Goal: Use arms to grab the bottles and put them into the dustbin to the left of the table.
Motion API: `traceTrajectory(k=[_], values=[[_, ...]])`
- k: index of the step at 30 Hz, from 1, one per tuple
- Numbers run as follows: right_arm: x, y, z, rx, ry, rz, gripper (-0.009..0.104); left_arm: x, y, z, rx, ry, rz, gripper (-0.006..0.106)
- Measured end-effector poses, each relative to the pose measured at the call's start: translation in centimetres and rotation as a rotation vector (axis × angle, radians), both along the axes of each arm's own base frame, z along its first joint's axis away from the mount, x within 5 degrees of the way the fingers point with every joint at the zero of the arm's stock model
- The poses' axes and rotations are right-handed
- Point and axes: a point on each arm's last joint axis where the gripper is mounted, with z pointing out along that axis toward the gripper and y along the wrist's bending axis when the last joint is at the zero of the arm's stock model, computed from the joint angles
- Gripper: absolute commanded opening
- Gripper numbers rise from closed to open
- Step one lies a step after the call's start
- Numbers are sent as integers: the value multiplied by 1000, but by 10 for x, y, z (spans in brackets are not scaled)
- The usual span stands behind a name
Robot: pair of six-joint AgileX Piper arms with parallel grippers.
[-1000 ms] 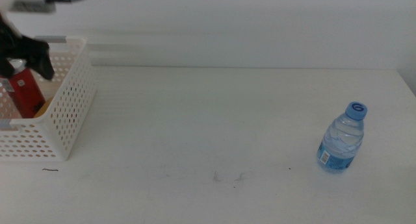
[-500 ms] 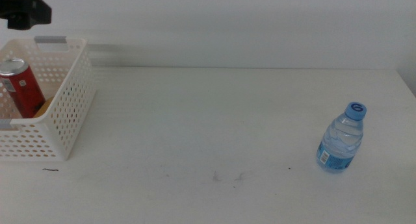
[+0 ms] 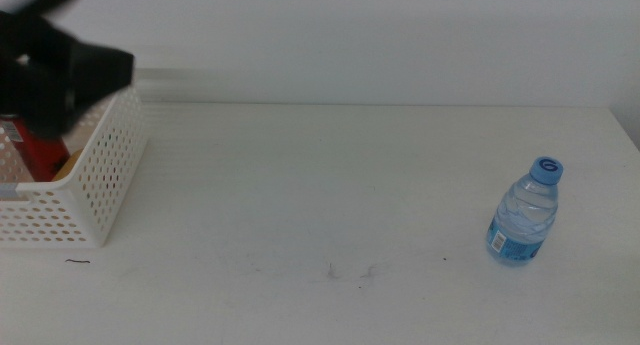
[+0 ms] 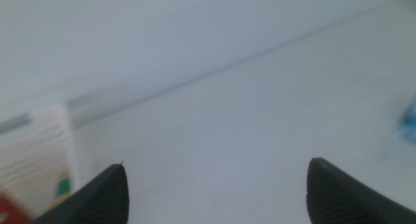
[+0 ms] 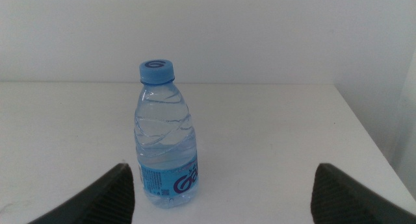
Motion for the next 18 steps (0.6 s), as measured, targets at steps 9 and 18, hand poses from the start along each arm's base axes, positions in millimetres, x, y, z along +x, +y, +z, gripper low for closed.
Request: traceTrajectory(k=[9, 18], values=[[0, 0, 0, 0, 0, 0, 90, -50, -3, -45, -134, -118, -117, 94], [0, 0, 0, 0, 0, 0, 90, -52, -6, -53, -161, -86, -130, 94]])
